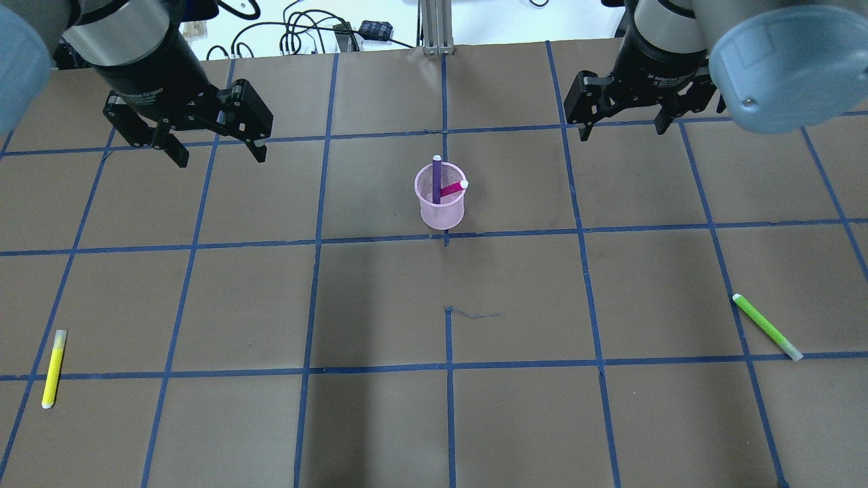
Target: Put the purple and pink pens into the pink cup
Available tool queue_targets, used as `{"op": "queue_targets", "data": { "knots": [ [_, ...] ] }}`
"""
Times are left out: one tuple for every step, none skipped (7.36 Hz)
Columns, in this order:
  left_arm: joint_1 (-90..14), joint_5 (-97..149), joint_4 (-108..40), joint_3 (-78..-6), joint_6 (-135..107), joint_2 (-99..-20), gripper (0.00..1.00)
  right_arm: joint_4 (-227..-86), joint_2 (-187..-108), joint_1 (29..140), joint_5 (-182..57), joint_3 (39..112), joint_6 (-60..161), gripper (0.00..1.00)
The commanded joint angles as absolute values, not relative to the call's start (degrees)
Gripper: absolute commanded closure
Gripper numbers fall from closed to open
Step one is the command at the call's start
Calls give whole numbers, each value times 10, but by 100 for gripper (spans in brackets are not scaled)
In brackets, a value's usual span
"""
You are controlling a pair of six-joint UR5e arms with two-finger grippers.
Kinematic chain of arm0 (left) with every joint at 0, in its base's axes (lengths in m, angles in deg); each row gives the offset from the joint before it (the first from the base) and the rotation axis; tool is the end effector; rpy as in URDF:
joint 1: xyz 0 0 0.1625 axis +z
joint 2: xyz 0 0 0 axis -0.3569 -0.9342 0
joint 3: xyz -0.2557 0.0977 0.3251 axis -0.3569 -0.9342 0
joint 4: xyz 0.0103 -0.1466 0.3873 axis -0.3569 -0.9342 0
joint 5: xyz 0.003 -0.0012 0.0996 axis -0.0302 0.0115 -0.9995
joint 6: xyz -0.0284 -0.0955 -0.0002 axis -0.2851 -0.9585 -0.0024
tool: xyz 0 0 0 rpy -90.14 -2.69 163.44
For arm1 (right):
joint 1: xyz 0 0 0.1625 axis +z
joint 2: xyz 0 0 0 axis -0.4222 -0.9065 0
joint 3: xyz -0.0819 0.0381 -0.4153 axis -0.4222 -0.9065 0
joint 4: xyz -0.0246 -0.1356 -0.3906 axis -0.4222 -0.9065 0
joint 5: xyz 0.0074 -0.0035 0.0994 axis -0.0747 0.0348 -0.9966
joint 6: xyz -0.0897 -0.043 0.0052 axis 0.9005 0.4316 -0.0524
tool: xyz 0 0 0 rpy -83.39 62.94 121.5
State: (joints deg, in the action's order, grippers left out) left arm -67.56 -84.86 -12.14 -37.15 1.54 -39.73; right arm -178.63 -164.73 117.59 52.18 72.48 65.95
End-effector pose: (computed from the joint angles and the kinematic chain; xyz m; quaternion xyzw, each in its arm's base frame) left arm -0.1216 -0.4901 0.5139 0.0074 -0.9999 -0.0075 0.0071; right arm 0.1542 -0.5164 0.4780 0.0152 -0.9986 0.0493 0.0133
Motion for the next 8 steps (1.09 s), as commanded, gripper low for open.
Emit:
{"op": "queue_targets", "data": {
  "knots": [
    [-668, -851, -130, -377, 19, -388, 0, -1785, -1647, 1174, 526, 727, 660, 0],
    [-669, -843, -124, -374, 11, -390, 0, -1785, -1646, 1174, 525, 727, 660, 0],
    [-666, -843, -95, -367, 13, -405, 0, -1786, -1644, 1174, 522, 725, 655, 0],
    [-667, -846, -45, -371, 14, -411, 0, -1786, -1644, 1175, 524, 725, 655, 0],
    [-669, -847, -45, -376, 14, -410, 0, -1786, -1644, 1175, 525, 725, 655, 0],
    [-671, -846, -47, -376, 16, -411, 0, -1786, -1644, 1174, 525, 725, 655, 0],
    [-673, -848, -54, -376, 18, -411, 0, -1787, -1644, 1175, 521, 725, 655, 0],
    [-675, -848, -58, -376, 19, -410, 0, -1788, -1642, 1175, 526, 724, 652, 0]
  ]
}}
